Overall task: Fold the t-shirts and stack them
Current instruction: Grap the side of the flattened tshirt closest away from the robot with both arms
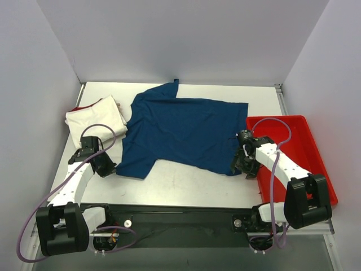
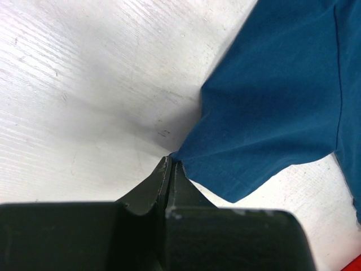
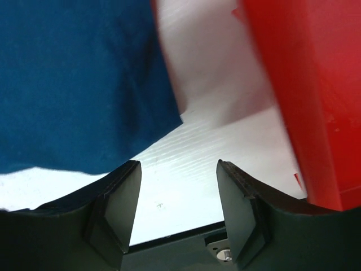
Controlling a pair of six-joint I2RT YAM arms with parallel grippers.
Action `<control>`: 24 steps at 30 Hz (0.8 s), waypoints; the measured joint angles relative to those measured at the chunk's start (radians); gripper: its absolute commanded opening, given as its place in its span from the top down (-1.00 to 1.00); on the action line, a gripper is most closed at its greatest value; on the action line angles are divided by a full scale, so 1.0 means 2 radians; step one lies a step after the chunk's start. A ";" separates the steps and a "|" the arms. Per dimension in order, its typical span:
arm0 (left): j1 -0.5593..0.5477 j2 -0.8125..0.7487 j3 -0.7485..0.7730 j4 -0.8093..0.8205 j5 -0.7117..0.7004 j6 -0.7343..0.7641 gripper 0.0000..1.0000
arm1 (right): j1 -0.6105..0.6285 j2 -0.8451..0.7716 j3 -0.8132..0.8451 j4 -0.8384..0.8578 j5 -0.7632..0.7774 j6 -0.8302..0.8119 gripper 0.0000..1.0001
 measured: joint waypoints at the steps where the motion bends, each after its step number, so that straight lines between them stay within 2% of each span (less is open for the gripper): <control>1: 0.002 -0.001 0.000 0.000 0.000 0.000 1.00 | -0.001 0.000 0.000 0.000 0.006 0.003 -0.11; 8: 0.010 -0.003 0.002 -0.001 0.000 0.003 1.00 | -0.006 0.015 0.000 0.002 0.039 0.017 -0.04; 15: 0.012 -0.003 0.002 0.000 0.002 0.006 1.00 | -0.006 0.059 0.001 0.023 0.041 0.018 0.12; 18: 0.014 -0.003 0.002 0.000 0.003 0.009 1.00 | -0.005 0.072 0.001 0.037 0.037 0.017 0.30; 19: 0.014 -0.003 0.003 0.000 0.004 0.010 1.00 | -0.005 0.076 0.001 0.041 0.036 0.016 0.46; 21: 0.014 -0.001 0.003 0.000 0.005 0.012 1.00 | -0.005 0.084 0.002 0.045 0.035 0.014 0.61; 22: 0.015 0.000 0.003 0.000 0.006 0.012 1.00 | -0.005 0.085 0.003 0.047 0.034 0.012 0.79; 24: 0.018 0.001 0.003 0.000 0.007 0.013 1.00 | -0.005 0.086 0.004 0.050 0.033 0.006 0.93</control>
